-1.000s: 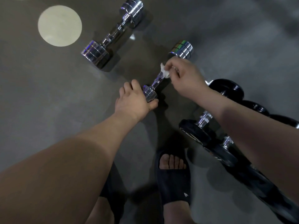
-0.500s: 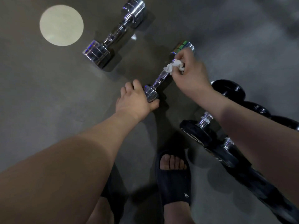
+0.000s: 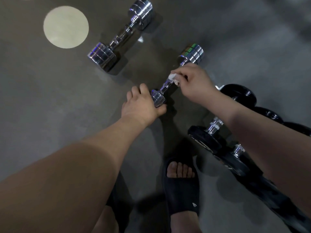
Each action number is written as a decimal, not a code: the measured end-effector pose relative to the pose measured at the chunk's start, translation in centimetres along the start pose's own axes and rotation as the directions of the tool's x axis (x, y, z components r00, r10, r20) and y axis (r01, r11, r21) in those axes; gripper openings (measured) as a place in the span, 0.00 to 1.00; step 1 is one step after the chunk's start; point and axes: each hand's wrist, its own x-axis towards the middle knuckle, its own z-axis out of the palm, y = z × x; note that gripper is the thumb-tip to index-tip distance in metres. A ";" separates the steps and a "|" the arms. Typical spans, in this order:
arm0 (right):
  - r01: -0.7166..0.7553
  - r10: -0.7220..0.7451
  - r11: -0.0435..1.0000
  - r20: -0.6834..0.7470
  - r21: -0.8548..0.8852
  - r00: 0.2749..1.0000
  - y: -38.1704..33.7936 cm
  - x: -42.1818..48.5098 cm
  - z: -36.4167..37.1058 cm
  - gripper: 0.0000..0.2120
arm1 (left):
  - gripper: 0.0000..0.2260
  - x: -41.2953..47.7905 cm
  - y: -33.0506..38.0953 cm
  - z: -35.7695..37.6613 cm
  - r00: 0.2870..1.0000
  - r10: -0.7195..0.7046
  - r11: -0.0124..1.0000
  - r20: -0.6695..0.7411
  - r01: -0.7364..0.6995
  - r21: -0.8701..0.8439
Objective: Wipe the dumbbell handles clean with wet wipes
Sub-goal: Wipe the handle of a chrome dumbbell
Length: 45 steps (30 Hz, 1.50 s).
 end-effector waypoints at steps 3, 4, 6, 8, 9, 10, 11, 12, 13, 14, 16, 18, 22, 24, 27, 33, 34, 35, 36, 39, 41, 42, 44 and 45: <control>-0.109 0.110 0.994 -0.081 0.017 0.991 -0.7 0.0 0.0 0.13 | 0.38 0.0 0.0 0.1 1.000 0.005 1.000 -0.002 -0.005 0.003; -0.141 0.139 0.990 -0.124 -0.010 0.982 -1.0 -0.2 0.0 0.12 | 0.38 0.0 0.0 0.1 1.000 0.004 1.000 -0.002 -0.004 0.003; -0.169 0.151 0.982 -0.179 -0.086 0.972 -1.3 -0.6 0.3 0.11 | 0.38 0.0 0.1 0.1 1.000 0.002 1.000 -0.003 -0.002 -0.002; -0.172 0.152 0.981 -0.191 -0.095 0.970 -1.2 -1.0 0.7 0.12 | 0.38 0.0 0.1 0.1 1.000 0.002 1.000 0.002 -0.002 -0.004; -0.182 0.166 0.981 -0.193 -0.069 0.967 -1.2 -1.1 0.9 0.12 | 0.38 0.0 0.0 0.1 1.000 0.002 1.000 0.003 -0.002 -0.005; -0.193 0.184 0.981 -0.195 -0.025 0.963 -1.2 -1.2 1.2 0.12 | 0.38 0.1 0.0 0.1 1.000 0.000 1.000 0.005 0.000 -0.006; -0.202 0.203 0.979 -0.194 0.024 0.960 -1.3 -1.2 1.4 0.12 | 0.38 0.1 0.0 0.1 1.000 0.000 1.000 0.006 0.000 -0.006; -0.214 0.223 0.974 -0.188 0.069 0.957 -1.4 -1.3 1.5 0.12 | 0.38 0.1 0.0 0.1 1.000 -0.001 1.000 0.008 0.001 -0.007; -0.224 0.240 0.969 -0.178 0.109 0.954 -1.5 -1.3 1.5 0.12 | 0.38 0.1 0.0 0.1 1.000 -0.004 1.000 0.010 0.004 -0.008; -0.231 0.254 0.962 -0.171 0.143 0.952 -1.5 -1.3 1.5 0.11 | 0.38 0.0 0.0 0.1 1.000 -0.007 1.000 0.012 0.007 -0.007; -0.227 0.256 0.960 -0.190 0.164 0.948 -1.6 -1.1 1.4 0.10 | 0.39 0.0 0.1 0.0 1.000 -0.010 1.000 0.015 0.010 -0.006; -0.187 0.208 0.976 -0.234 0.109 0.950 -1.5 -1.0 1.1 0.09 | 0.38 0.0 0.1 0.0 1.000 -0.005 1.000 0.011 0.005 -0.008; 0.012 -0.034 0.993 -0.187 -0.119 0.982 -1.1 -1.3 1.4 0.10 | 0.38 0.0 0.0 0.1 1.000 -0.003 1.000 0.007 0.003 -0.005; 0.103 -0.131 0.982 -0.173 -0.160 0.976 -0.9 -1.5 1.5 0.10 | 0.38 0.1 0.0 0.1 1.000 -0.002 1.000 0.008 0.002 -0.005; 0.189 -0.220 0.965 -0.165 -0.182 0.962 -0.8 -1.4 1.3 0.08 | 0.38 0.1 0.1 0.2 1.000 -0.002 1.000 0.010 0.002 -0.009; 0.052 -0.061 0.997 -0.198 -0.050 0.978 -1.2 -1.2 1.1 0.13 | 0.38 0.0 0.1 0.5 1.000 0.002 1.000 -0.014 -0.002 0.005; 0.027 -0.034 0.999 -0.236 -0.031 0.971 -1.2 -1.1 1.2 0.12 | 0.38 -0.1 0.1 0.6 1.000 0.003 1.000 -0.026 -0.003 0.003; 0.003 -0.008 1.000 -0.263 -0.018 0.965 -1.1 -1.0 1.3 0.11 | 0.37 -0.1 0.1 0.7 0.999 0.007 1.000 -0.042 -0.007 0.001; -0.025 0.022 1.000 -0.280 -0.007 0.960 -0.9 -0.9 1.3 0.11 | 0.36 -0.2 0.2 0.8 0.998 0.011 1.000 -0.058 -0.011 0.002; -0.129 0.125 0.992 -0.288 0.008 0.950 -0.6 -0.9 1.5 0.10 | 0.36 -0.5 0.1 1.1 0.995 0.019 1.000 -0.096 -0.017 0.019; -0.061 0.049 0.997 -0.271 -0.037 0.961 -0.9 -1.7 2.4 0.09 | 0.37 -0.5 0.1 1.1 0.994 0.022 0.999 -0.104 -0.019 0.029; 0.028 -0.039 0.998 -0.236 -0.051 0.971 -1.1 -2.3 2.8 0.08 | 0.37 -0.5 0.1 1.1 0.995 0.022 0.999 -0.101 -0.019 0.033; 0.215 -0.219 0.975 -0.107 -0.048 0.970 -1.3 -3.3 3.0 0.07 | 0.38 -0.5 0.2 1.1 0.996 0.019 0.999 -0.089 -0.015 0.042; 0.279 -0.282 0.958 -0.059 -0.064 0.958 -1.1 -3.4 2.7 0.06 | 0.38 -0.5 0.3 1.2 0.996 0.019 0.999 -0.089 -0.015 0.046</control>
